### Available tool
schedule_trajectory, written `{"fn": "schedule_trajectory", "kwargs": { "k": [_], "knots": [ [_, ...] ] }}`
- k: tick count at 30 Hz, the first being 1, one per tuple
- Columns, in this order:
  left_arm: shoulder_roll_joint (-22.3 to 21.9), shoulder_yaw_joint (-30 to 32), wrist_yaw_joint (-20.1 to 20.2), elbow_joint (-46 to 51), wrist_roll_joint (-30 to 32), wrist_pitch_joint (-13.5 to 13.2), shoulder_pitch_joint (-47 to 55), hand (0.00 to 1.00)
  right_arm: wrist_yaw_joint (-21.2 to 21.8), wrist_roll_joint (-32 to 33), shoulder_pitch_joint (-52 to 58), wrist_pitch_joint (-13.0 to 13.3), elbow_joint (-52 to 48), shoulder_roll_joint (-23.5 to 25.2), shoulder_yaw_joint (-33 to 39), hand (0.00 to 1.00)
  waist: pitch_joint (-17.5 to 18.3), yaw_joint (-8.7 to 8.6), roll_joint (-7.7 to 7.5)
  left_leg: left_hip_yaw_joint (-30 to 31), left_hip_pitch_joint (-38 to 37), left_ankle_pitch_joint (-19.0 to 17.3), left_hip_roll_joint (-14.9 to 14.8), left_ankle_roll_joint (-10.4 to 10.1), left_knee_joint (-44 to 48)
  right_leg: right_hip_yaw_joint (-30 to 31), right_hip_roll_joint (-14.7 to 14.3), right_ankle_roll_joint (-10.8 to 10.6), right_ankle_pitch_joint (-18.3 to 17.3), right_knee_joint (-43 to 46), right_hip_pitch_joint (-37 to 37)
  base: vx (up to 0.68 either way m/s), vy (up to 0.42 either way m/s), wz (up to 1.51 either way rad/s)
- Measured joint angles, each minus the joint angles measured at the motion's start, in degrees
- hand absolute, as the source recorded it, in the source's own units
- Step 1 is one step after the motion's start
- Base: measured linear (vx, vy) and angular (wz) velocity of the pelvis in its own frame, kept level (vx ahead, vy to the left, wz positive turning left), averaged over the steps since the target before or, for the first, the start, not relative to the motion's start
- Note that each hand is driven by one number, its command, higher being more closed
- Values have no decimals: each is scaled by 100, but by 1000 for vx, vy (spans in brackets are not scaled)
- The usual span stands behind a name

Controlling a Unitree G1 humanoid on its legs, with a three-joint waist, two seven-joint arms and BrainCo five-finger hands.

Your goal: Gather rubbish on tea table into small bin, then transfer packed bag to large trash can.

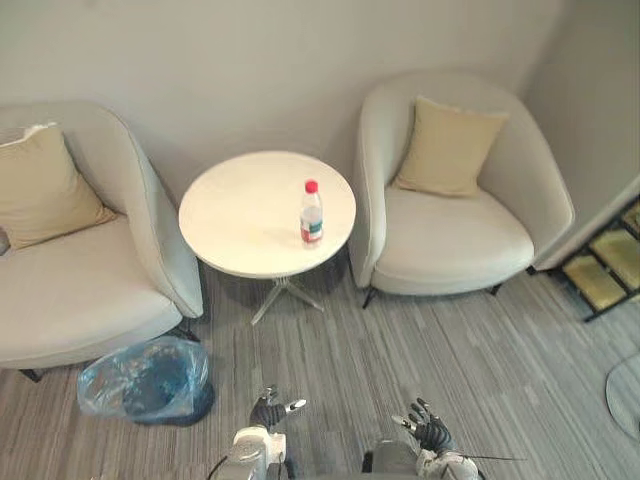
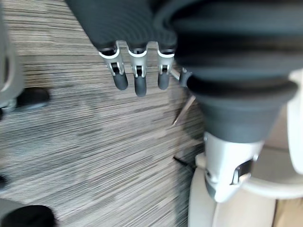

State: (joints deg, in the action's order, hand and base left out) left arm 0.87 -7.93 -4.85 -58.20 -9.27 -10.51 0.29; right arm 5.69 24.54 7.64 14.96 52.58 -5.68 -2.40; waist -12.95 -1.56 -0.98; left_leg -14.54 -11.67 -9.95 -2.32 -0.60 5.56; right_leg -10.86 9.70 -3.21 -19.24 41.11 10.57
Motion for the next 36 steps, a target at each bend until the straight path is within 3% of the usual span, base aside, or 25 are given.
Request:
{"fn": "schedule_trajectory", "kwargs": {
  "k": [1, 2, 3, 4, 5, 6, 7, 10, 12, 13, 15, 18, 20, 21, 22, 24, 27, 31, 33, 36],
  "knots": [
    [-3, 19, -10, -6, -2, 1, 2, 0, 1, -3, -23, 48, -41, -71, -2, 0, -41, -50, 78, 16, -80, -18, -130, -29, -67, 188, -204, 18, 93, -514, 175, 420, -133, 15],
    [-3, 23, -29, -7, -13, -1, 1, 0, -8, -26, -42, 63, -135, -108, -3, 0, -92, -120, 169, 36, -144, -31, -294, -50, -71, 606, -519, -10, 484, -1409, 306, 458, -205, 24],
    [-4, 36, -65, -12, -93, -2, 11, 0, -27, -109, -21, 93, -190, -101, -2, 0, -89, -167, 149, 68, -151, -88, -316, -144, -69, 1068, -678, -67, 1018, -2262, 334, 367, -174, 28],
    [-10, 50, -83, -13, -113, -3, 19, 0, -39, -114, -9, 96, -191, -92, -1, 0, -83, -180, 120, 84, -183, -129, -303, -211, -62, 1241, -687, -72, 1211, -2521, 337, 492, -285, 39],
    [-77, 210, -117, -13, -136, 0, 45, 0, -76, -108, 21, 102, -205, -71, 14, 0, -67, -186, 26, 180, -357, -425, -273, -533, -43, 1544, -672, -128, 1867, -2621, 336, 367, -236, 42],
    [-187, 323, -141, -48, -198, 2, 44, 0, -71, -102, -2, 109, -288, -78, 53, 0, -143, -209, 133, 266, -506, -517, -338, -593, -23, 1436, -725, 8, 1900, -2232, 356, 442, -281, 54],
    [-301, 427, -160, -41, -226, -4, 36, 0, -94, -127, 23, 131, -385, -126, 63, 0, -115, -214, 282, 316, -526, -512, -448, -585, 30, 1294, -763, 100, 1646, -2030, 356, 305, -201, 55],
    [-382, 477, -173, 87, -278, -3, -26, 0, -206, -215, 109, 142, -535, -123, 171, 0, -60, -290, 434, 431, -11, -456, -873, -516, 1238, 755, -766, 348, 1149, -1720, 149, 381, -307, 85],
    [-380, 525, -222, 272, -325, 4, -44, 0, -299, -221, 407, 110, -912, -106, 153, 0, -99, -220, 382, 369, 656, -221, -1248, -524, 2817, 503, -752, 516, 915, -1822, -299, 321, -280, 70],
    [-382, 535, -249, 338, -326, 9, -7, 0, -367, -221, 488, 125, -980, -88, 148, 0, -115, -191, 352, 210, 813, -279, -1372, -591, 3287, 439, -752, 551, 866, -1948, -543, 228, -163, 31],
    [-381, 504, -266, 354, -327, 18, 23, 0, -473, -221, 500, 139, -914, -30, 164, 0, -141, -189, 280, -251, 909, -373, -1498, -606, 3412, 272, -687, 580, 882, -2250, -1001, 259, -149, 21],
    [-373, 438, -277, 366, -323, 17, 16, 0, -568, -358, 490, 133, -869, 5, 159, 0, -128, -174, 245, -536, 1076, -416, -1264, -570, 2274, 214, -587, 552, 898, -2573, -1372, 219, -44, 10],
    [-331, 369, -288, 315, -321, 21, 29, 0, -609, -439, 471, 135, -844, 4, 160, 0, -125, -173, 251, -481, 1052, -93, -953, -503, 1206, 236, -551, 480, 934, -2628, -1461, 214, 87, -4],
    [-364, 230, -337, 277, -320, 19, 40, 0, -658, -485, 473, 143, -857, -53, 162, 0, -76, -176, 388, -305, 1050, 953, -801, -451, 468, 292, -670, 378, 935, -2700, -1487, 154, 109, -11],
    [-341, 203, -366, 251, -313, 18, 36, 0, -683, -544, 447, 143, -820, -51, 160, 0, -58, -167, 439, -339, 1026, 892, -808, -490, 440, 349, -701, 341, 916, -2723, -1513, 199, 181, -13],
    [-248, 167, -495, 131, -277, 31, 57, 0, -860, -815, 423, 136, -695, 72, 154, 0, -17, -133, 174, -383, 751, 956, -548, -408, 41, 538, -537, 159, 929, -2949, -1669, 145, 182, -4],
    [-164, 89, -514, 115, -185, 33, 107, 0, -998, -1085, 351, 134, -623, 108, 109, 0, 35, -114, 91, -404, 495, 1058, -317, -321, -374, 548, -380, 50, 953, -3127, -1809, 50, 118, 4],
    [-41, 69, -509, 69, 56, 78, 135, 0, -1068, -1401, 141, -61, -490, -47, -73, 0, 98, -88, 181, -363, 253, 1314, -126, -273, -976, 497, -288, -37, 954, -3248, -1854, 12, 67, 9],
    [16, 67, -521, 77, 144, 82, 147, 0, -1081, -1545, 209, -152, -845, -109, -185, 0, 135, -26, 256, -339, 208, 1383, -85, -271, -1145, 477, -280, -59, 946, -3251, -1846, 38, 23, 8],
    [170, 76, -526, 89, 148, 82, 177, 0, -1067, -1565, 323, -148, -1652, -150, -264, 0, 142, -5, 232, -326, 205, 1382, -64, -271, -1145, 475, -294, -61, 945, -3262, -1859, 12, 4, 0]
  ]
}}
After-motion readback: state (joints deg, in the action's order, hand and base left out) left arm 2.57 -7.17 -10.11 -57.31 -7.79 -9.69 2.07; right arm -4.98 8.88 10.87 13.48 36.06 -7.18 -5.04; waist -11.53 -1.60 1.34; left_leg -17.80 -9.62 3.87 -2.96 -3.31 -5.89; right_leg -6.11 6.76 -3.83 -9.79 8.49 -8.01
